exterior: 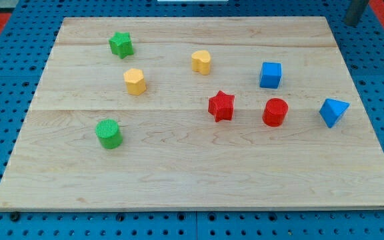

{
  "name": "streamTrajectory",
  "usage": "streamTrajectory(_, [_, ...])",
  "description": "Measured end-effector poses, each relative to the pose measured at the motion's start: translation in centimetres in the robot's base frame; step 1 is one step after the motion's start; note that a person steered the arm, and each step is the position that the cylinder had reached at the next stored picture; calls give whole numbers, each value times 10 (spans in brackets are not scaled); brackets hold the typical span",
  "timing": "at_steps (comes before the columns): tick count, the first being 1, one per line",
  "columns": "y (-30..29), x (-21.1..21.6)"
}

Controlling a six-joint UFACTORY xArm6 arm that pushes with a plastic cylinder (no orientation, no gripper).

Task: Move the blue blocks closer to the red circle

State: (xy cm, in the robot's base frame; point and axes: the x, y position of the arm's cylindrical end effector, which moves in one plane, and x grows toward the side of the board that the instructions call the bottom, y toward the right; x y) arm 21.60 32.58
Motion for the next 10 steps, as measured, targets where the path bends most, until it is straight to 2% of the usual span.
streamTrajectory(1, [-111, 65])
streamTrajectory(2, [-173, 128])
streamTrajectory(3, [-112, 171])
streamTrajectory(6, [19, 218])
streamTrajectory(7, [-18, 238])
streamTrajectory(8, [-77, 237])
streamTrajectory(9, [-40, 281])
streamTrajectory(10, [-38, 302])
